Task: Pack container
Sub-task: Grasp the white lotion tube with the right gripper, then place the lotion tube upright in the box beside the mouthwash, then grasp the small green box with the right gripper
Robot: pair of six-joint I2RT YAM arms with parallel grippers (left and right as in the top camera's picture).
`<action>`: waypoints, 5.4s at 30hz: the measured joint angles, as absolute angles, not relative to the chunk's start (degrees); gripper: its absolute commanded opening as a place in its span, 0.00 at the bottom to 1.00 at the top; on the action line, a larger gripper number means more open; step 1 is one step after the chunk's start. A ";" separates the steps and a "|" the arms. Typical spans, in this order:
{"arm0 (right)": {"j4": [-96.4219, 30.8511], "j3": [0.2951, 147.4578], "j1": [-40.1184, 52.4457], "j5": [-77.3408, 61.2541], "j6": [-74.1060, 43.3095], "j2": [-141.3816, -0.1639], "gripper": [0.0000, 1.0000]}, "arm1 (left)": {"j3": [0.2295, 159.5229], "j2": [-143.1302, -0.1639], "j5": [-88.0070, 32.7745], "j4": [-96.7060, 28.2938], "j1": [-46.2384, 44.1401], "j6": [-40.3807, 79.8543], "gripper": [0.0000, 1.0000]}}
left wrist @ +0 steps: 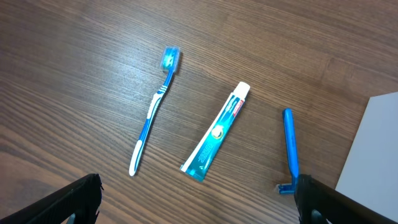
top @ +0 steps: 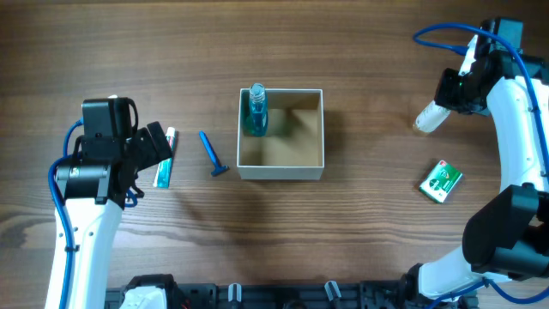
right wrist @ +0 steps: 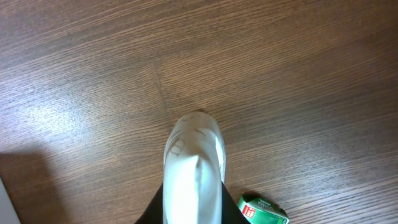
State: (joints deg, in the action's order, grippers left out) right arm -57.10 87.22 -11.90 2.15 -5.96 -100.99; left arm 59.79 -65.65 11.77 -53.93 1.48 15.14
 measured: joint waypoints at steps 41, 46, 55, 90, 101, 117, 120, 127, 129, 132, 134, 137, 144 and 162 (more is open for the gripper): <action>-68.75 105.25 31.79 6.50 -30.41 -104.47 0.04 | 59.79 -65.65 11.77 -55.07 1.48 15.14 1.00; -67.59 105.25 31.81 6.50 -30.37 -109.65 0.04 | 59.79 -65.65 11.77 -55.07 1.48 15.14 1.00; -65.34 105.25 31.81 6.50 -28.56 -112.95 0.48 | 59.79 -65.65 11.77 -55.07 1.48 15.14 1.00; -84.64 102.26 -1.48 9.17 -42.02 -91.61 1.00 | 59.79 -65.65 11.77 -55.11 1.48 15.14 0.99; -69.47 69.87 -17.58 3.79 -35.83 -80.42 1.00 | 59.81 -65.65 11.77 -55.09 1.48 15.11 1.00; -29.12 37.71 -20.05 2.52 -21.96 -80.44 1.00 | 59.86 -65.65 11.77 -55.13 1.48 15.11 1.00; -26.44 36.97 -20.05 2.57 -21.74 -80.44 1.00 | 59.86 -65.65 11.77 -55.11 1.48 15.11 1.00; -25.63 36.97 -20.05 4.97 -23.31 -80.44 1.00 | 59.86 -65.65 11.77 -55.11 1.48 15.11 1.00; -25.23 36.97 -20.05 5.02 -23.33 -81.38 1.00 | 59.86 -65.65 11.77 -55.13 1.48 15.14 1.00; -24.49 36.97 -20.05 5.06 -23.27 -85.58 1.00 | 59.86 -65.65 11.77 -55.11 1.48 15.11 1.00; -24.16 37.34 -20.05 6.66 -23.29 -86.76 0.99 | 59.86 -65.65 11.77 -55.18 1.48 15.11 1.00; -23.94 37.98 -20.05 7.14 -23.29 -87.55 0.85 | 59.86 -65.65 11.77 -55.11 1.48 15.11 1.00; -23.42 38.09 -20.05 7.38 -23.97 -87.81 0.54 | 59.86 -65.65 11.77 -55.13 1.48 15.14 1.00; -43.13 58.70 -15.75 -9.37 -13.98 -81.34 0.04 | 59.86 -65.65 11.77 -55.11 1.48 15.14 1.00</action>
State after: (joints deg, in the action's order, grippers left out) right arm -43.13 58.70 -15.75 -9.37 -13.98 -81.34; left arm 59.86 -65.65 11.77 -55.11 1.48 15.14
